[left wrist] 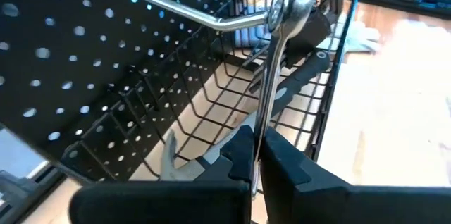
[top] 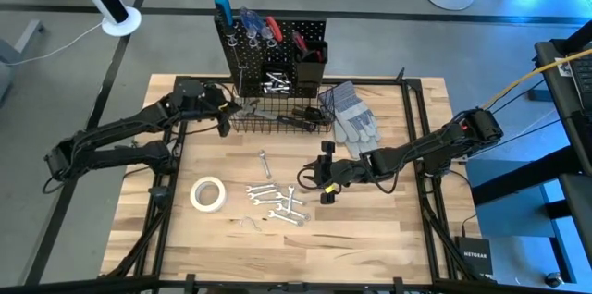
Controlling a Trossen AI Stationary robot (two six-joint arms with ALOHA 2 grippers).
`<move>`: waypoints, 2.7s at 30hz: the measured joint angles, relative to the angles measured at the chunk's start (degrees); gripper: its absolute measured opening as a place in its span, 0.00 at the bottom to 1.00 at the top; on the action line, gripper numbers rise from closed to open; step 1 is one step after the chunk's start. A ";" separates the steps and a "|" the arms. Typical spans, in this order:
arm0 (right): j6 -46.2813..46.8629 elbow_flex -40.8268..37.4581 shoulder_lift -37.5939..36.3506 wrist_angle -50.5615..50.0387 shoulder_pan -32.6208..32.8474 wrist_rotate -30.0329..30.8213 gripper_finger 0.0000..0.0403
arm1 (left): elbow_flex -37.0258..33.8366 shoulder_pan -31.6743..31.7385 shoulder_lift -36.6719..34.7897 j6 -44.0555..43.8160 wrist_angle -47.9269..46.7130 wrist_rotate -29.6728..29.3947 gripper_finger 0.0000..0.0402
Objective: Hang tools onto peg board
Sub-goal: Hang the wrench on the peg board
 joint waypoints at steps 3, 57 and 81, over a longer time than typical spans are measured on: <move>-0.02 0.00 0.00 -0.02 0.00 0.02 0.35 | 0.00 0.02 0.70 -0.20 0.01 1.67 0.00; -0.04 0.01 0.00 -0.59 -0.01 0.00 0.35 | 0.02 5.87 16.84 0.69 26.03 -9.55 0.02; -0.03 0.02 0.01 -0.59 -0.01 0.00 0.35 | 3.22 6.11 7.73 0.10 7.29 -9.43 0.39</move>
